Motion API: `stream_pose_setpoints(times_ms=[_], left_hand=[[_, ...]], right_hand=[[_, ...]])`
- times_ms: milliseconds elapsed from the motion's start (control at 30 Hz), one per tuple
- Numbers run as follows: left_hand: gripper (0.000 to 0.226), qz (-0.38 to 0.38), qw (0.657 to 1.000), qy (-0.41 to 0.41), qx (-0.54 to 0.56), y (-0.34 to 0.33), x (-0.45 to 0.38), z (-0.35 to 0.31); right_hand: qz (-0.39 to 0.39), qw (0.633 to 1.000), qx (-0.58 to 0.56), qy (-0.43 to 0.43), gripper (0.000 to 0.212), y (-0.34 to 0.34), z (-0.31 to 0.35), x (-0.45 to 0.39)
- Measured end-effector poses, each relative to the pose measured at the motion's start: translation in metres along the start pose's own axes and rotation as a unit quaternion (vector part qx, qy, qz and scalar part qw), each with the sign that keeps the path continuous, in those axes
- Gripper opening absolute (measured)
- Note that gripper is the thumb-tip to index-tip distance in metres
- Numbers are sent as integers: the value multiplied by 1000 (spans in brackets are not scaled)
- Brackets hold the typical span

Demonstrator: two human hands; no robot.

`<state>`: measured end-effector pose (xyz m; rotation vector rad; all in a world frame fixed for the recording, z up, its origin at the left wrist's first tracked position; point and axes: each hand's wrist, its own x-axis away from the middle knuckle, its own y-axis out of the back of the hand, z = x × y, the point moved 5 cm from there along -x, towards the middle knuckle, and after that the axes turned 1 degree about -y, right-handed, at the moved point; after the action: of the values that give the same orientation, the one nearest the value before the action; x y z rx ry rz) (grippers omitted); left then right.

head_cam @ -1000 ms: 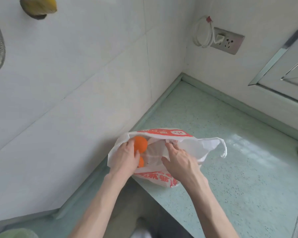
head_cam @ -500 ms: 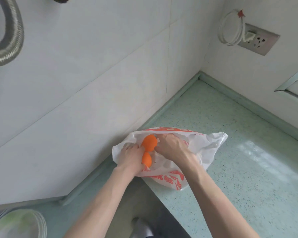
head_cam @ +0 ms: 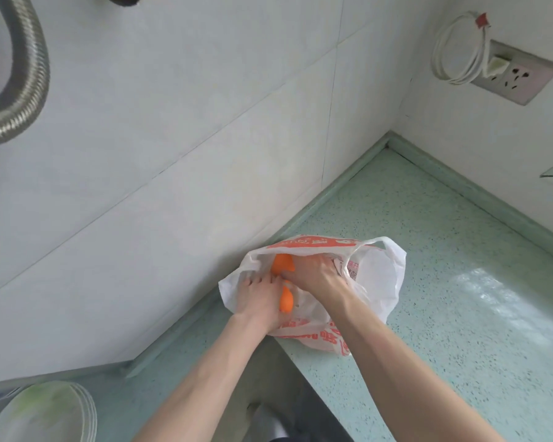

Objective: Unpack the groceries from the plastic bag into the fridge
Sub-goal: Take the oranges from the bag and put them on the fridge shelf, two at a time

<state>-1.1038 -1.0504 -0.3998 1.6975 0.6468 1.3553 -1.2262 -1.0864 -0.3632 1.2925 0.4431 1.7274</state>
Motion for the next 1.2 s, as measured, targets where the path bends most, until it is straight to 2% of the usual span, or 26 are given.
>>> stream_pose_setpoints(times_ms=[133, 233, 300, 500, 633, 700, 800, 933, 1067, 1200], left_hand=[[55, -9, 1000, 3, -10, -1, 0, 0], [67, -19, 1000, 5, -9, 2, 3, -5], [74, -24, 1000, 2, -4, 7, 5, -9], [69, -43, 997, -39, 45, 25, 15, -30], [54, -94, 989, -65, 90, 31, 24, -44], [52, -124, 986, -82, 71, 36, 30, -52], [51, -156, 980, -99, 68, 47, 40, -61], [57, -172, 970, -123, 121, 66, 57, -64], [65, -229, 949, -141, 166, 93, 84, -56], [62, -275, 931, -140, 197, 118, 106, -42]], right_hand=[[-28, 998, -41, -26, 44, 0, -8, 7], [-41, 996, -64, -42, 40, -13, -27, 1], [-30, 997, -67, -36, 28, -15, -32, 4], [-93, 989, -89, -72, 53, 9, -43, 47], [-144, 977, -126, -90, 54, 18, -56, 69], [-165, 972, -136, -95, 55, 23, -63, 83], [-208, 964, -145, -85, 60, 33, -69, 106], [-259, 952, -140, -85, 62, 51, -69, 144], [-301, 939, -147, -83, 70, 64, -61, 178], [-359, 914, -181, -59, 69, 73, -50, 209]])
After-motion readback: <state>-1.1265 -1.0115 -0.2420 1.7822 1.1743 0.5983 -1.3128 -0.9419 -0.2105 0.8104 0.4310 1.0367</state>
